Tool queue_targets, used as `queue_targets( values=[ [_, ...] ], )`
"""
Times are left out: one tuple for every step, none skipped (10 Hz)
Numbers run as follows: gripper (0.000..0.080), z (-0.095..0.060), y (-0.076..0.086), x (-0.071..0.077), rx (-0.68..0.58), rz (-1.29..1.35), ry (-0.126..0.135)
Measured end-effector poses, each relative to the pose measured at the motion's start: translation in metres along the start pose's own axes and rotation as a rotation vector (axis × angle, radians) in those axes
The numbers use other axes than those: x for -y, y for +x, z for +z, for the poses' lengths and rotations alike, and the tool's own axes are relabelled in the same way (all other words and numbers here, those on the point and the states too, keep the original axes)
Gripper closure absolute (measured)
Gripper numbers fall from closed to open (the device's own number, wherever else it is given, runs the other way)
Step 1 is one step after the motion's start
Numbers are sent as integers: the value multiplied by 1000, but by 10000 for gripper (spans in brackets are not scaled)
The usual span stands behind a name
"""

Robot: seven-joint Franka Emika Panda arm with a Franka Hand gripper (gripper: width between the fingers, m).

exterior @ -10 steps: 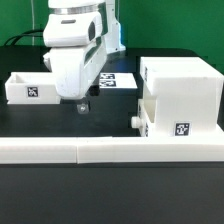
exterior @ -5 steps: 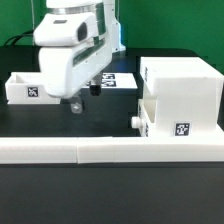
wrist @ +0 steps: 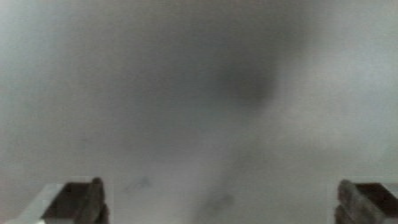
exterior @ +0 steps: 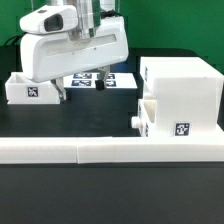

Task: Assemble drawer

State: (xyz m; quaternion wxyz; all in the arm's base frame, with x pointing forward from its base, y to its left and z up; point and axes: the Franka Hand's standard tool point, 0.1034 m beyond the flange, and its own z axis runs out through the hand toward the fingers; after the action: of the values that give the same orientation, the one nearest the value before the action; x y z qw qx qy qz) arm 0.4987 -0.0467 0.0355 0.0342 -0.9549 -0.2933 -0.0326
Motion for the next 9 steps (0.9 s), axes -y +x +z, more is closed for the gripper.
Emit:
queue_targets(
  values=[
    [150,0,0,0,-1,35,1],
    [150,0,-1,0,-2,113,1],
    [150,-3,-9,1,2,216,-7],
    [150,-7,-18,2,9,321,-12],
    [150,-13,-20,3,7,391,-18],
    [150,-18,-22,7,5,426,-24],
    [150,-18,-28,11,11,442,-24],
    [150,-15,-35,13,-18,444,-48],
    [150,-14,-35,14,-10,442,-42]
  ],
)
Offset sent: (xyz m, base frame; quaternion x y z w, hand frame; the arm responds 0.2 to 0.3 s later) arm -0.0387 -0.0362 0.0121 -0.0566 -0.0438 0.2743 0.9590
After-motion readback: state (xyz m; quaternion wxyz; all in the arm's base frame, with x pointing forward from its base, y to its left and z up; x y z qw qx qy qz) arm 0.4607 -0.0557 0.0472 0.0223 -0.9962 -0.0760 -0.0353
